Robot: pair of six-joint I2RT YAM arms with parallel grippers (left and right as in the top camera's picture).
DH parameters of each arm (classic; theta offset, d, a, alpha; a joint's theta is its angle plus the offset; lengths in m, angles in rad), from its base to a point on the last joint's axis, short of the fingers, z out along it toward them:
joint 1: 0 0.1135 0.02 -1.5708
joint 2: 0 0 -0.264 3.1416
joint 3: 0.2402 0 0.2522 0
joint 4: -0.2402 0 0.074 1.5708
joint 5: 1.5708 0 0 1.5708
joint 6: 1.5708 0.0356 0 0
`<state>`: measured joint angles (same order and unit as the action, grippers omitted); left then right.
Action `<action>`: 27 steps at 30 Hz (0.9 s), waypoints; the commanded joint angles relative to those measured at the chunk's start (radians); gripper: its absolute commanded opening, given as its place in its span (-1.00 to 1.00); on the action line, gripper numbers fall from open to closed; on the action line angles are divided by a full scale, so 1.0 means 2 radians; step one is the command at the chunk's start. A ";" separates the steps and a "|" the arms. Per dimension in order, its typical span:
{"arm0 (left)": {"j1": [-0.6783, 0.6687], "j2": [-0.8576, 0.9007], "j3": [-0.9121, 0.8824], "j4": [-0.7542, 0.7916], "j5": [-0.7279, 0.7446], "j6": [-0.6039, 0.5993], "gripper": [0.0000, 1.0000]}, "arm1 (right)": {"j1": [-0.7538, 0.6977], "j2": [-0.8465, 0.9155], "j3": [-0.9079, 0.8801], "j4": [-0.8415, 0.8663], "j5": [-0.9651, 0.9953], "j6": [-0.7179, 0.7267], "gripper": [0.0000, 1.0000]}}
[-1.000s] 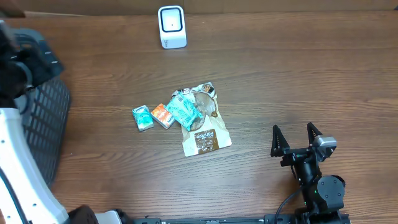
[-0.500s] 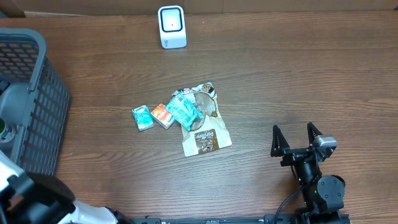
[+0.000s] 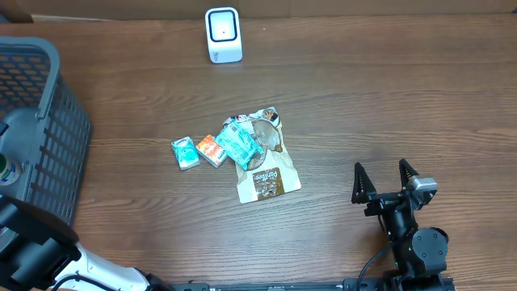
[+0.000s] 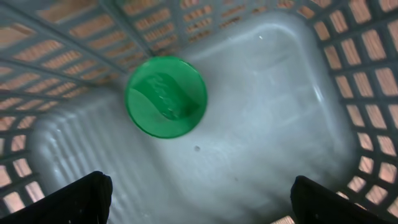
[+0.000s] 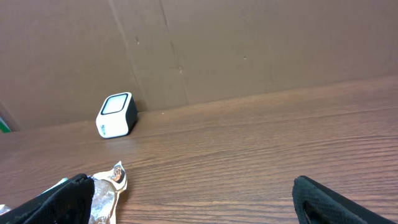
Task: Scan the item barcode
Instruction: 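Lower the left gripper into the basket over the green-lidded jar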
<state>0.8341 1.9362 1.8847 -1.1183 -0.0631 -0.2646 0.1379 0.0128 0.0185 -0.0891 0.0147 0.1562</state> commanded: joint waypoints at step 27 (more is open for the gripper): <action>0.018 0.037 -0.170 0.234 -0.037 0.050 1.00 | -0.002 -0.005 -0.005 0.004 0.000 0.000 1.00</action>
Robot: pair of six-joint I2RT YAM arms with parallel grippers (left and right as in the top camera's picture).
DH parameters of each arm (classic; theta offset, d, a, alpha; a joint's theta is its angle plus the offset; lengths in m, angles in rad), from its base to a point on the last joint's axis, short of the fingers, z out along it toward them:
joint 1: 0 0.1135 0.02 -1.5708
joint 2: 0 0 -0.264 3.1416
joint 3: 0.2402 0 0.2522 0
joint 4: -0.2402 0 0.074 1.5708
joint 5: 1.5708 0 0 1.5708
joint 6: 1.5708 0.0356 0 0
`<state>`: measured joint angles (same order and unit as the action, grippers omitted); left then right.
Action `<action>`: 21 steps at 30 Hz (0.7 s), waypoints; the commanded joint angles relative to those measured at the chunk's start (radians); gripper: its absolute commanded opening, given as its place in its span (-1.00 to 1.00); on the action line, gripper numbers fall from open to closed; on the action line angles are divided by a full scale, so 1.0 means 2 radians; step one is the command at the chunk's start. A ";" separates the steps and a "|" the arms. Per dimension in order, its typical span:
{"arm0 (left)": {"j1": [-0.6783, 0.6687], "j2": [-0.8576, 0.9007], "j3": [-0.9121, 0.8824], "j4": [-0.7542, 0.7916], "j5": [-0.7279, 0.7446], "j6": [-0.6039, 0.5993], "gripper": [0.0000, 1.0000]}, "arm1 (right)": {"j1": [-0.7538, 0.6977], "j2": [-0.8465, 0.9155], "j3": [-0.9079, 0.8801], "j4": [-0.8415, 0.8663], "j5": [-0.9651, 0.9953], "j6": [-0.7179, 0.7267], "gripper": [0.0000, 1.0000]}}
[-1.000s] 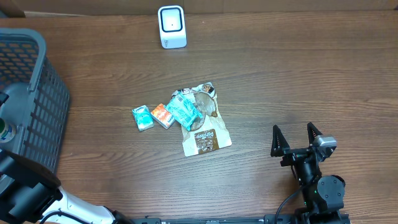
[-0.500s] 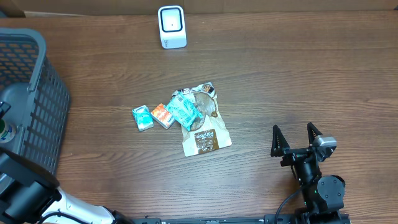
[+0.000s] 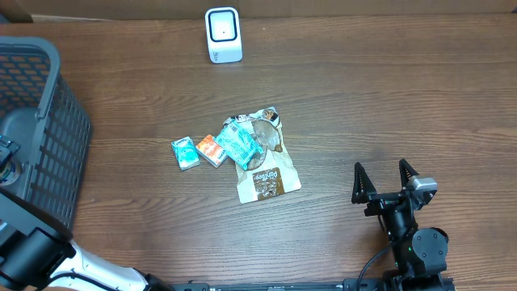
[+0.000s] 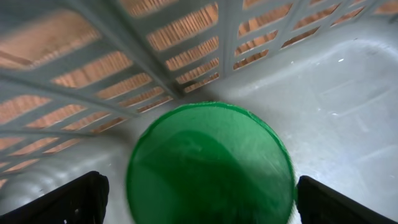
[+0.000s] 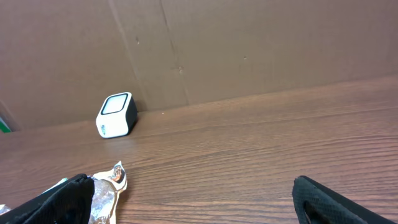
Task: Scan the item barcode
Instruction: 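Lower the left gripper into the basket over the green-lidded jar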
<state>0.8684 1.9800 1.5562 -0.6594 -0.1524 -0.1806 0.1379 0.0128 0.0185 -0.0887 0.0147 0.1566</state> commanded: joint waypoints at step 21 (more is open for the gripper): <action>-0.002 -0.027 0.110 -0.065 0.145 -0.017 0.11 | -0.002 -0.005 -0.005 0.004 0.000 0.000 1.00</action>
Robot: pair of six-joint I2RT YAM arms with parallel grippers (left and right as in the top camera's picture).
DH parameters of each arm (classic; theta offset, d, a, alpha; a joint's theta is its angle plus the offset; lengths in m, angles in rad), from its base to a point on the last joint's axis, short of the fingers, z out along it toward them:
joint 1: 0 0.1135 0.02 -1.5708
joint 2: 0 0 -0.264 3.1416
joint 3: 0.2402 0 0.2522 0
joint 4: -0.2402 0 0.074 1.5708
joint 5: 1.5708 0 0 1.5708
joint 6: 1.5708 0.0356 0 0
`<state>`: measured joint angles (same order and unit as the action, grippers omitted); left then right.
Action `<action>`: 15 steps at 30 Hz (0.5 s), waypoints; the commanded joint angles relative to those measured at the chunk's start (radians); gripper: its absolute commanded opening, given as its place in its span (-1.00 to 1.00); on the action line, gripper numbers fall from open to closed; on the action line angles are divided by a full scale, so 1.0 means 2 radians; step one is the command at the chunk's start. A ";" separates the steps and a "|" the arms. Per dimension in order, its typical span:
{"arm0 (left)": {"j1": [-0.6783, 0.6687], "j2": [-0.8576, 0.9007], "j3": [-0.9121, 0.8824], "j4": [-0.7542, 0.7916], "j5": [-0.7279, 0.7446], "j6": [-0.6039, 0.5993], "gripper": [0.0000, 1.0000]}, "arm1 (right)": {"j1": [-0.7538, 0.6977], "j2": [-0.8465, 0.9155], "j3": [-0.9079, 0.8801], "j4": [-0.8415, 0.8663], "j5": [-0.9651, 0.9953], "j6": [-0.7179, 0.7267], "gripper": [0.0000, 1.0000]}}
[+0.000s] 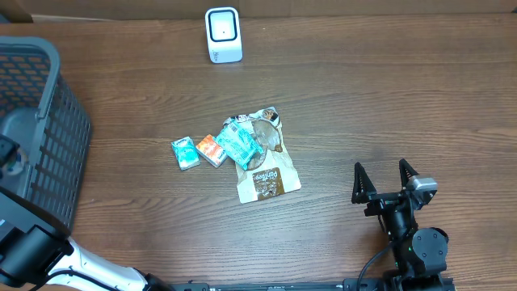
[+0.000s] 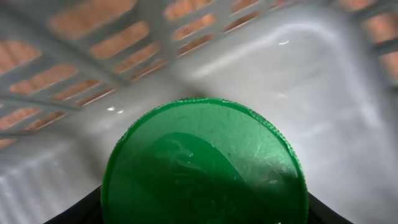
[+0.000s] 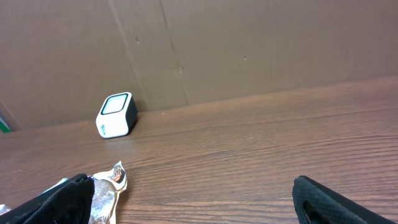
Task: Scan the item barcode
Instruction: 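Lower the left gripper into the basket over the green-lidded jar, then close the left gripper on the green jar lid and lift it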
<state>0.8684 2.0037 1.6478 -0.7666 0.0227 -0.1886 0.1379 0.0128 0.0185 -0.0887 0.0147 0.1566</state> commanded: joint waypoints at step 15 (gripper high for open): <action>-0.188 -0.240 0.225 -0.176 0.125 0.018 0.20 | -0.002 -0.005 -0.005 0.004 0.000 0.000 1.00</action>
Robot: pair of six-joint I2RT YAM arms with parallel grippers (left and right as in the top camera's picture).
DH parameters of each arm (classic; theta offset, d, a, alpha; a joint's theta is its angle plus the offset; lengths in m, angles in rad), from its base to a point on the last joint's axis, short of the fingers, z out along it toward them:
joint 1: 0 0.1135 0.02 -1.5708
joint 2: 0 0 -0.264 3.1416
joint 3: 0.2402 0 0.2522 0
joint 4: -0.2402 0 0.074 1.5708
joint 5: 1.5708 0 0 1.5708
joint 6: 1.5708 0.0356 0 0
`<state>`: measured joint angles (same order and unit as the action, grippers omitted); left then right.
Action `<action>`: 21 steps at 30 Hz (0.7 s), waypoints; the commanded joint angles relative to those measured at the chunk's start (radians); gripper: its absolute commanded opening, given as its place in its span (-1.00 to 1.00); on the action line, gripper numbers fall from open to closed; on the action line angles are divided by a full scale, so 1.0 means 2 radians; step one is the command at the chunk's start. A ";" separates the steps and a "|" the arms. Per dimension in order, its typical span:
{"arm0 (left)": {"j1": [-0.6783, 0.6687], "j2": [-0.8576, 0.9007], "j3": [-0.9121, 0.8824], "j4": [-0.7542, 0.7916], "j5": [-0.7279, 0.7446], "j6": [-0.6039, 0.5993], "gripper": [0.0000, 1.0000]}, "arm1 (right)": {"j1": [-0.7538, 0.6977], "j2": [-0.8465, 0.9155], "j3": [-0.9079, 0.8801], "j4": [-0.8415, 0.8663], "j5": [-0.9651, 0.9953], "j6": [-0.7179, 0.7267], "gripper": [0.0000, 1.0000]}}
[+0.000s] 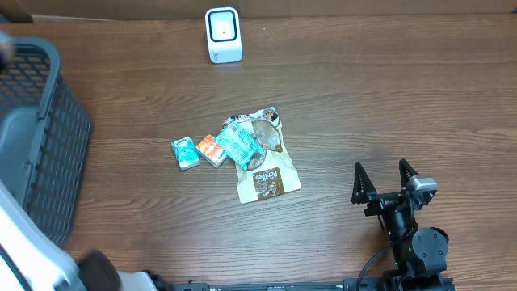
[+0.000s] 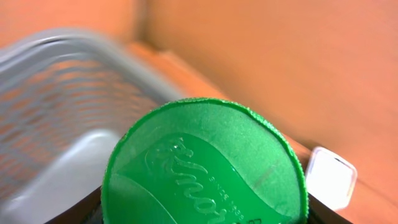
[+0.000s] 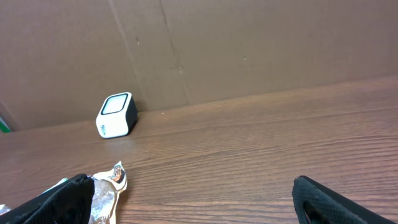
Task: Scan the item barcode
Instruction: 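Close the left gripper on the green jar lid and lift it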
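Note:
A round green lid [image 2: 204,165] with raised lettering fills the lower left wrist view; the container under it is hidden. My left gripper [image 2: 204,214] is shut on it, its fingers only dark slivers at the bottom corners. It hangs above the grey basket [image 2: 56,93], with the white scanner [image 2: 331,176] off to the right. From overhead the scanner [image 1: 224,34] stands at the table's far edge, and my left arm [image 1: 20,238] is a white blur. My right gripper [image 1: 386,179] rests open near the front right, its fingertips [image 3: 323,193] empty.
The grey mesh basket [image 1: 44,121] takes up the left side. In the middle lie a brown pouch [image 1: 267,183], a teal packet [image 1: 238,144], an orange packet [image 1: 212,150] and a small teal packet [image 1: 186,153]. A cardboard wall [image 3: 249,43] closes the back.
The green lid was down against the basket floor between my left fingers; now it is up above the basket, with the wall and scanner behind it. The right arm is unchanged.
My left gripper first hung open over the green-lidded container standing in the basket. It then sat lower, near the lid, then had the lid filling the gap between its fingers. Now it holds the container clear above the basket. The right gripper stayed open and still.

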<state>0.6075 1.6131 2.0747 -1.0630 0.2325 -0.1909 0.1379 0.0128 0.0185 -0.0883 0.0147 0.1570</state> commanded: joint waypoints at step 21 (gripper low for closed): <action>-0.366 0.109 -0.151 -0.050 -0.070 0.009 0.21 | -0.002 -0.005 -0.005 0.004 0.000 0.000 1.00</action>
<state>-0.1162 1.7924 1.8072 -1.1992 0.1261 -0.1616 0.1379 0.0128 0.0185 -0.0883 0.0143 0.1562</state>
